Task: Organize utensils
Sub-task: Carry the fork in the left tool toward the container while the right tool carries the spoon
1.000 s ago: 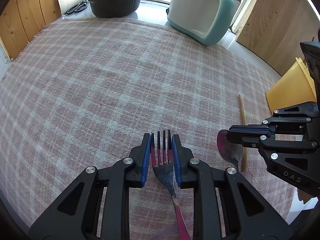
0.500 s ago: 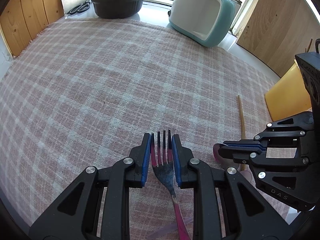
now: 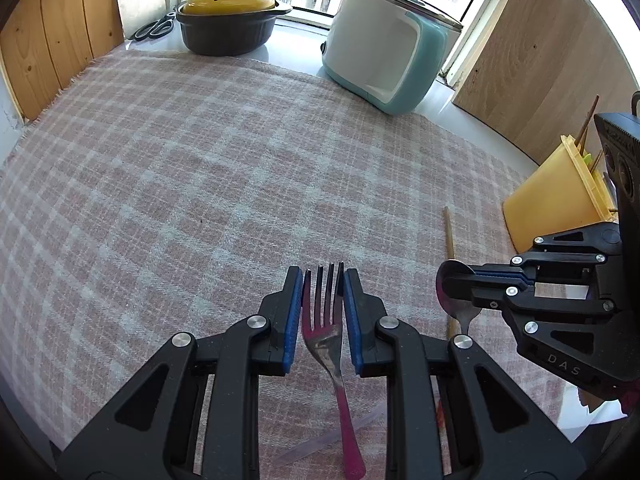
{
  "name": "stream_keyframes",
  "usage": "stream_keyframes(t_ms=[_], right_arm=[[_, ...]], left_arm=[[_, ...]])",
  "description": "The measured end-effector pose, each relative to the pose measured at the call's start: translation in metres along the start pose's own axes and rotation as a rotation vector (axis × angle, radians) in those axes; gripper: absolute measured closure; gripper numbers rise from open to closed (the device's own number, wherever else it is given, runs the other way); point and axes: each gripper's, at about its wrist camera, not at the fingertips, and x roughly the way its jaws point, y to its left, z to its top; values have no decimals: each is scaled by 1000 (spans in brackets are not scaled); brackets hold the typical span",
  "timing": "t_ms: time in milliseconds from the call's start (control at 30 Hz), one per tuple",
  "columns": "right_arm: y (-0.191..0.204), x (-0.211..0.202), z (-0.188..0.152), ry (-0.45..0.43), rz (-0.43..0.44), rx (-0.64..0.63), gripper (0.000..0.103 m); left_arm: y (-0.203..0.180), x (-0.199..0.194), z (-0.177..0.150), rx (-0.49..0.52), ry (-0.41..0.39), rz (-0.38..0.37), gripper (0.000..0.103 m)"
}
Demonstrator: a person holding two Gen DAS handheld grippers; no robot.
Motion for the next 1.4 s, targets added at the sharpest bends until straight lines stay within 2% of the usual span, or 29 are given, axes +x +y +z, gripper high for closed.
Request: stream_keyframes(t_ms=[333, 900, 1033, 1067, 1400], right_arm=[[-11, -55, -3, -101, -37, -2, 103], [-33, -106, -20, -184, -50, -15, 103], [-37, -120, -22, -210, -53, -25, 103], [-38, -123, -23, -217, -53, -26, 103], [-52, -145, -29, -257, -52, -28, 103]], left_arm=[[-29, -30, 18, 47, -72, -15, 85], [-70, -52, 20, 80, -132, -11, 89], [-78, -59, 23, 84, -145, -13, 92], [-81, -60, 24, 90, -149, -10, 102], [-94, -62, 29, 98, -157, -7, 102]])
